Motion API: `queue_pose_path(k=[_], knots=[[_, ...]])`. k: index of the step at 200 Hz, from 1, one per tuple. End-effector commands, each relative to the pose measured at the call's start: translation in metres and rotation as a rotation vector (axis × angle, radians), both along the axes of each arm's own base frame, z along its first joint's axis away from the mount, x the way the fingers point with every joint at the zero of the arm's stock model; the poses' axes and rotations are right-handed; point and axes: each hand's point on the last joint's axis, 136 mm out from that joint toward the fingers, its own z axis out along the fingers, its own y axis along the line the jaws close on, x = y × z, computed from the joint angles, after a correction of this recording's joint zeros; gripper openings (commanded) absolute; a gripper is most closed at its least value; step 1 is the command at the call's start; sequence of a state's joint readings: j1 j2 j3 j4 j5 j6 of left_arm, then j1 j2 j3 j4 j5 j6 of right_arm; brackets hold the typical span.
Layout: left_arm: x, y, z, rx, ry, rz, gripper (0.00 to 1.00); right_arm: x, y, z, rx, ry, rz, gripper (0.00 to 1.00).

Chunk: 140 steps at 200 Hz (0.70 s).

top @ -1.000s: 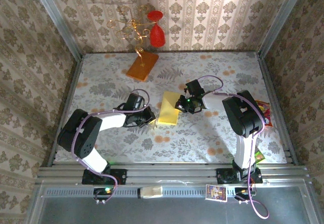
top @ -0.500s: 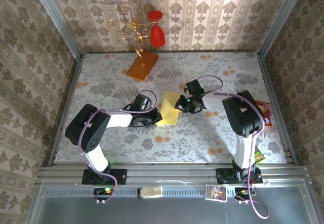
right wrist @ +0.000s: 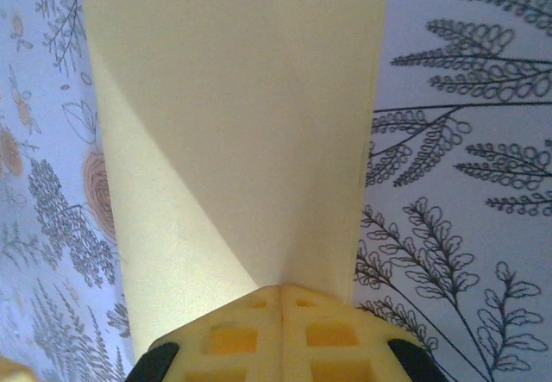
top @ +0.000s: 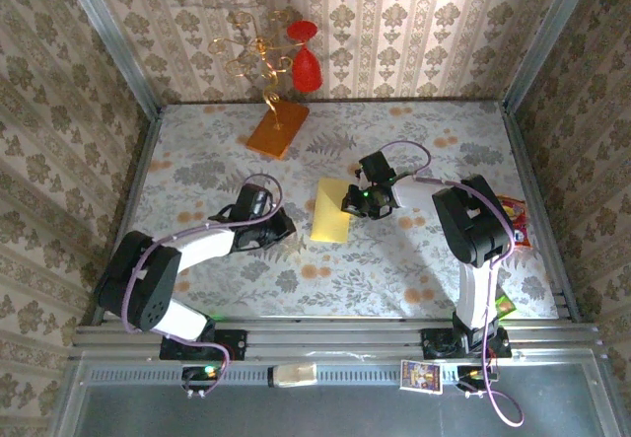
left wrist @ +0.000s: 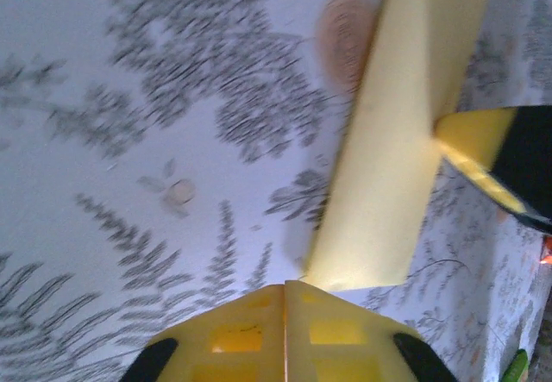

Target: Fold a paper plane with a square sheet of paper (pick it up from the middle)

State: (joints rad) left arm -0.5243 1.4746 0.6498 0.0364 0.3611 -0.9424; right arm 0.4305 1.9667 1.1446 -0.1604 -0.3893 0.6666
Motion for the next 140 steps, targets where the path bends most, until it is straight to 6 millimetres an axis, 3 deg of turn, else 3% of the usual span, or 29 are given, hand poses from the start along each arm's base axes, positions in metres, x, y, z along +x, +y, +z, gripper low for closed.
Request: queue_pose_path(k=[1,29,54,106,140], knots=[[0.015,-0.008,0.016,0.008,-0.073,-0.049,0.13,-0.039,0.001,-0.023,-0.064,0.106,0.123,0.07],[0.031,-0.027,0.016,-0.031,-0.088,-0.083,0.16,-0.049,0.032,0.000,0.015,0.067,0.259,0.09],[0.045,-0.041,0.013,-0.061,-0.099,-0.102,0.18,-0.056,0.040,0.011,0.038,0.065,0.323,0.10],[0.054,-0.051,-0.007,-0.073,-0.059,-0.110,0.17,-0.036,0.030,0.051,0.048,-0.018,0.204,0.18],[0.059,-0.050,-0.014,-0.071,-0.055,-0.104,0.17,-0.038,0.007,0.054,0.056,0.011,0.069,0.27]])
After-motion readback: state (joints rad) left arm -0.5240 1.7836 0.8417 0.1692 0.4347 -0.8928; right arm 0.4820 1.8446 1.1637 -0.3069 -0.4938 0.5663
